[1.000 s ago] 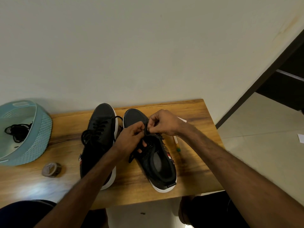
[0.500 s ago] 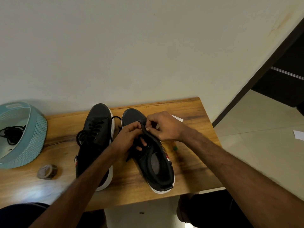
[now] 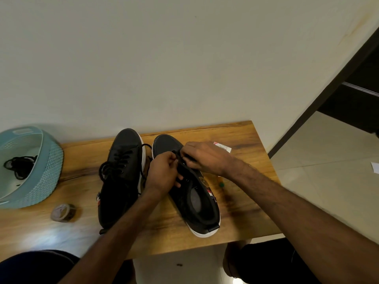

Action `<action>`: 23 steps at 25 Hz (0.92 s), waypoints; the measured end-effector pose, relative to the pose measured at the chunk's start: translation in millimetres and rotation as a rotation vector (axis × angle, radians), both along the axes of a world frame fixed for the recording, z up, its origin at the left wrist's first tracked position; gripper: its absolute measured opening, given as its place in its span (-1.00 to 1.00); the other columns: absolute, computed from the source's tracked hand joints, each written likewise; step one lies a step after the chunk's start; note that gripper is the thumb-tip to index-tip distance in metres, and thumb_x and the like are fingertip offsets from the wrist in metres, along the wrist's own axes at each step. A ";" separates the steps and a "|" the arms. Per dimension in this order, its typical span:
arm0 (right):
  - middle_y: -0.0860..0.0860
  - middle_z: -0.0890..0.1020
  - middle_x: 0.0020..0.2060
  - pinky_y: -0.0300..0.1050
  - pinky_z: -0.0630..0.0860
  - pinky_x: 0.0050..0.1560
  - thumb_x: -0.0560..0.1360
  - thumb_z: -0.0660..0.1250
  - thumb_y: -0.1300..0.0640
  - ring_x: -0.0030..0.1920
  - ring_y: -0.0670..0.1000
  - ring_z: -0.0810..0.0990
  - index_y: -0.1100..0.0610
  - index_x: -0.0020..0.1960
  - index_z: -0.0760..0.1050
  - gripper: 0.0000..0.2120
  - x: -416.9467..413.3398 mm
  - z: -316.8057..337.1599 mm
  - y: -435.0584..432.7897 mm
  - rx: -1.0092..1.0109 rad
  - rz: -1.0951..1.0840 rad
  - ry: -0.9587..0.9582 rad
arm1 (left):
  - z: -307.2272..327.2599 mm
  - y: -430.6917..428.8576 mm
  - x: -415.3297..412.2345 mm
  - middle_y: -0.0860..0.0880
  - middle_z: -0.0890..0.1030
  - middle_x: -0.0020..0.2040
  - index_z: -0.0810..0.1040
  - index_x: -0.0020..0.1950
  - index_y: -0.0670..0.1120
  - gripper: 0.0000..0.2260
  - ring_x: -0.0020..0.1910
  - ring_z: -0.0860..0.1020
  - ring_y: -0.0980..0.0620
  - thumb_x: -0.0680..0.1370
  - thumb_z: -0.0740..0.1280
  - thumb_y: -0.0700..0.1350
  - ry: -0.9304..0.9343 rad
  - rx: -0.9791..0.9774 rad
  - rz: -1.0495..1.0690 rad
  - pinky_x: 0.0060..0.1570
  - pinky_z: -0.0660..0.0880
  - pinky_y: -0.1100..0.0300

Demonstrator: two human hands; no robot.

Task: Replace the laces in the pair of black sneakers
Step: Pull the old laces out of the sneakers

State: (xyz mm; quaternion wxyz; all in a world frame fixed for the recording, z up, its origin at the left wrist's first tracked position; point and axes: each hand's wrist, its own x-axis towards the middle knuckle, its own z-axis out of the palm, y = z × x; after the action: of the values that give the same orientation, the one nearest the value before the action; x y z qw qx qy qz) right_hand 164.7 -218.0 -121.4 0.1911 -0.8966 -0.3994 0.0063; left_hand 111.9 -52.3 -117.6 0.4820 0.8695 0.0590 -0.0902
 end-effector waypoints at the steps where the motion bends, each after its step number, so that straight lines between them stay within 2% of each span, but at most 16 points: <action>1: 0.07 0.58 -0.10 0.02 0.45 -0.18 0.59 0.20 0.14 -0.15 0.07 0.53 0.18 0.01 0.49 -0.86 0.8 -0.6 -0.3 0.011 -0.008 0.021 | 0.1 -0.7 -0.5 -0.09 0.63 -0.35 0.55 -0.02 -0.14 -0.83 -0.55 0.56 0.04 0.67 0.18 -0.20 -0.014 0.016 -0.007 -0.49 0.53 0.25; 5: -0.10 0.55 -0.26 0.05 0.49 -0.21 0.49 0.28 0.14 -0.27 -0.10 0.48 0.05 -0.15 0.45 -0.95 2.0 -0.4 -1.9 0.166 -0.136 0.289 | 4.8 2.7 -1.8 -0.07 0.63 -0.33 0.50 -0.01 -0.15 -0.88 -0.58 0.51 0.10 0.66 0.21 -0.18 -0.031 0.002 -0.049 -0.54 0.45 0.31; 7: -0.06 0.58 -0.27 -0.01 0.52 -0.24 0.49 0.31 0.20 -0.32 -0.15 0.49 0.07 -0.17 0.47 -0.92 2.7 2.1 -2.9 0.256 -0.196 0.415 | 7.2 1.8 -1.2 -0.12 0.62 -0.30 0.47 -0.01 -0.19 -0.88 -0.58 0.49 0.17 0.66 0.20 -0.18 -0.025 -0.024 -0.068 -0.56 0.41 0.35; 9: -0.01 0.60 -0.25 -0.10 0.52 -0.26 0.51 0.32 0.25 -0.33 -0.15 0.50 0.10 -0.16 0.49 -0.91 1.2 4.8 -5.5 0.285 -0.193 0.446 | 7.8 1.2 -0.1 -0.18 0.61 -0.25 0.47 0.00 -0.23 -0.87 -0.55 0.51 0.21 0.67 0.18 -0.20 -0.007 -0.060 -0.071 -0.54 0.42 0.36; 12: -0.01 0.62 -0.23 -0.04 0.53 -0.19 0.51 0.34 0.21 -0.23 -0.03 0.56 0.11 -0.12 0.51 -0.95 2.1 7.1 -8.3 0.196 -0.111 0.309 | 6.1 4.6 1.6 -0.14 0.60 -0.24 0.47 0.02 -0.24 -0.86 -0.43 0.57 0.18 0.67 0.17 -0.21 0.030 -0.133 -0.090 -0.46 0.51 0.28; 17: -0.02 0.54 -0.29 0.03 0.46 -0.29 0.47 0.26 0.14 -0.29 0.04 0.48 0.11 -0.14 0.44 -0.95 4.9 10.9 -3.5 0.051 0.009 0.109 | 4.2 8.4 6.8 -0.08 0.61 -0.24 0.48 0.03 -0.23 -0.85 -0.34 0.62 0.09 0.67 0.17 -0.19 0.074 -0.188 -0.134 -0.41 0.55 0.22; 20: -0.06 0.46 -0.33 -0.06 0.33 -0.38 0.46 0.14 0.05 -0.36 0.01 0.41 0.06 -0.17 0.38 -0.90 1.0 10.9 -1.8 0.048 0.046 0.063 | 3.7 11.2 9.0 -0.13 0.61 -0.19 0.48 0.05 -0.28 -0.85 -0.28 0.63 0.00 0.66 0.18 -0.21 0.107 -0.221 -0.144 -0.41 0.56 0.21; 23: -0.09 0.41 -0.33 -0.14 0.23 -0.39 0.46 0.09 0.04 -0.38 -0.02 0.36 0.10 -0.15 0.44 -0.80 -1.5 6.2 0.7 0.052 0.032 0.014 | 3.5 13.9 11.4 -0.10 0.60 -0.18 0.47 0.04 -0.29 -0.85 -0.28 0.62 0.04 0.66 0.18 -0.22 0.141 -0.261 -0.157 -0.41 0.57 0.21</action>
State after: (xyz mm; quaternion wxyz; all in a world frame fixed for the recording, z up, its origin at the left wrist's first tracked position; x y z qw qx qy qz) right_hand 163.1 -217.4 -115.3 0.2172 -0.8847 -0.4124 0.0052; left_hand 123.3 -38.4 -114.0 0.5768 0.7931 0.0124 -0.1951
